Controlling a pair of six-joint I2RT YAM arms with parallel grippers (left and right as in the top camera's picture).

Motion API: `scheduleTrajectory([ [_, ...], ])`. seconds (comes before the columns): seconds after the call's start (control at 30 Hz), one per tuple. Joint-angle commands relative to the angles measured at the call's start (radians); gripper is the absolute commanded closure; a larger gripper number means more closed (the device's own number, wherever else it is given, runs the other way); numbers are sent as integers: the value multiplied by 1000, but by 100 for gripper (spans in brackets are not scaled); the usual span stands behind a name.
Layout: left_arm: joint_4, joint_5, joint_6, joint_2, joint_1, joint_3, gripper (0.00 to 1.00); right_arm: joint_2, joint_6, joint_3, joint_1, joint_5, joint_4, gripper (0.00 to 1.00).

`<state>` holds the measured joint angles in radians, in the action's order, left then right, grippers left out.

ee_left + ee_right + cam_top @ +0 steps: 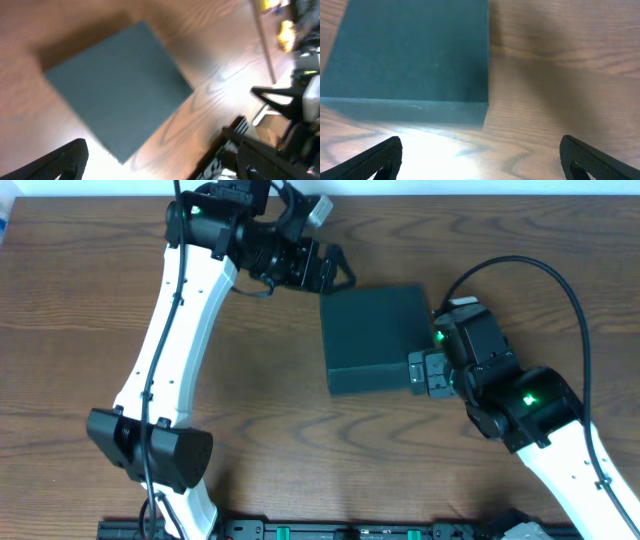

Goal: Pack container
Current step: 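Press the closed lid down with the right gripper, left gripper retracting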

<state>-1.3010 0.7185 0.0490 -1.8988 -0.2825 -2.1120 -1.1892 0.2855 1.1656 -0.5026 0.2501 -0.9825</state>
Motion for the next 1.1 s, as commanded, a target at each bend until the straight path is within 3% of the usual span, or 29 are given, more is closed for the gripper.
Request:
scheduleTrajectory([
  [0.0,-68,-123,0,30,-1,-21,4,5,17,-3,-8,-22,16,1],
  [0.33,-220,-334,22,148,-24,-15,4,-159,13,-3,-8,-11,98,1],
  [0.53,-244,-510,-41,280,-39,45,4,-295,31,-3,-7,-11,159,1],
  [0.7,-154,-623,-111,443,-66,255,4,-311,36,-3,-7,-11,187,1],
  [1.07,178,-627,-195,785,-130,843,4,-318,36,-14,-7,47,206,1],
])
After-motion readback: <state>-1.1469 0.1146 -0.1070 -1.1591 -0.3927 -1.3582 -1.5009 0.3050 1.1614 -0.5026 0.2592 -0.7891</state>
